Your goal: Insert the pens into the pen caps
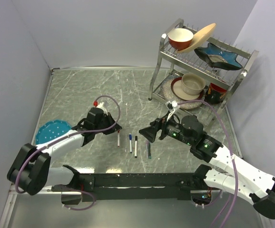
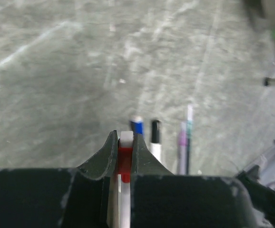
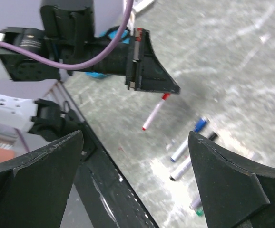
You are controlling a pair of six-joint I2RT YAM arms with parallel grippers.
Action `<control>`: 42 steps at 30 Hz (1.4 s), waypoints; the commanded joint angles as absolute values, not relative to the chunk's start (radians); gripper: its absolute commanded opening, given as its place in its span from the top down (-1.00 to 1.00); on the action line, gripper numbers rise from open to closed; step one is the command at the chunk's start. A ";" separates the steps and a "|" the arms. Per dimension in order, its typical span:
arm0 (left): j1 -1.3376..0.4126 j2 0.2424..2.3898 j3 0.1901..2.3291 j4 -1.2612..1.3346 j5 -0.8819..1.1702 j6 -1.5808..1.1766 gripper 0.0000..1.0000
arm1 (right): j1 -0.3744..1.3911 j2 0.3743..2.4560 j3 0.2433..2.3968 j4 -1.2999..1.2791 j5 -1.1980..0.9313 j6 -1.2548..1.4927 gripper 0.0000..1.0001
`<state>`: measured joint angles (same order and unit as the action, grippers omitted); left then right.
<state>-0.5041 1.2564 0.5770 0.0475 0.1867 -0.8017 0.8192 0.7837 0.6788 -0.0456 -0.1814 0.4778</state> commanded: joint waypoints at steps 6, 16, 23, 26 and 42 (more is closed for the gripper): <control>-0.535 1.442 0.606 0.063 0.055 -0.795 0.81 | 0.825 0.775 0.719 -0.132 -0.054 0.518 -0.98; -0.537 1.378 0.647 -0.038 0.028 -0.792 0.00 | 0.827 0.736 0.752 -0.193 -0.046 0.519 -0.98; -0.537 1.079 0.689 -0.126 0.070 -0.709 -0.79 | 0.827 0.660 0.769 -0.247 -0.002 0.477 -1.00; -0.537 0.881 0.684 -0.120 0.136 -0.677 -0.99 | 0.827 0.623 0.787 -0.268 0.055 0.466 -1.00; -0.537 0.364 0.563 -0.075 0.265 -0.673 -0.99 | 0.825 0.597 0.833 -0.348 0.225 0.555 -1.00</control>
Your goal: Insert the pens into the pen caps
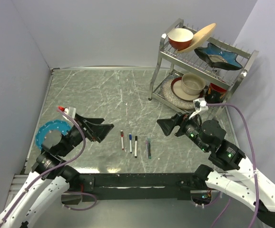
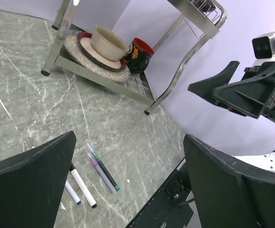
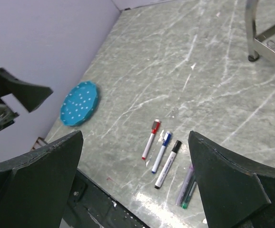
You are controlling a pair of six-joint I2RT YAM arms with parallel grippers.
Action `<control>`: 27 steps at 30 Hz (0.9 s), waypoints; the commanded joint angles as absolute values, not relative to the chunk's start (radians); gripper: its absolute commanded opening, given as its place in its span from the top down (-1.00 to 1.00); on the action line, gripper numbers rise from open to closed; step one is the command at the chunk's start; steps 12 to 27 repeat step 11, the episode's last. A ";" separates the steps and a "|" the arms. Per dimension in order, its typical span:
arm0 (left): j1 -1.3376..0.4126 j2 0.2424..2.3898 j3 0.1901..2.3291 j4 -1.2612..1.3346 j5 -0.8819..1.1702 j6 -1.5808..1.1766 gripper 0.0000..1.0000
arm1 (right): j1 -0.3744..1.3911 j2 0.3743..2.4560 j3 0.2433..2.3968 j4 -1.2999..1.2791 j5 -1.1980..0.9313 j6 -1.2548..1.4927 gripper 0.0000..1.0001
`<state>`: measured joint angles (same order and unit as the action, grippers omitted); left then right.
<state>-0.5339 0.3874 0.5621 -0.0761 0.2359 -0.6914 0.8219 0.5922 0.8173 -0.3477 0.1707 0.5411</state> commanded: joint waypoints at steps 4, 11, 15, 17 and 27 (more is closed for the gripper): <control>-0.537 0.357 0.565 -0.081 0.261 -0.673 -0.99 | 0.825 0.586 0.818 -0.319 0.206 0.549 -1.00; -0.537 0.377 0.572 -0.081 0.268 -0.669 -0.99 | 0.825 0.575 0.807 -0.299 0.207 0.545 -1.00; -0.537 0.377 0.572 -0.081 0.268 -0.669 -0.99 | 0.825 0.575 0.807 -0.299 0.207 0.545 -1.00; -0.537 0.377 0.572 -0.081 0.268 -0.669 -0.99 | 0.825 0.575 0.807 -0.299 0.207 0.545 -1.00; -0.537 0.377 0.572 -0.081 0.268 -0.669 -0.99 | 0.825 0.575 0.807 -0.299 0.207 0.545 -1.00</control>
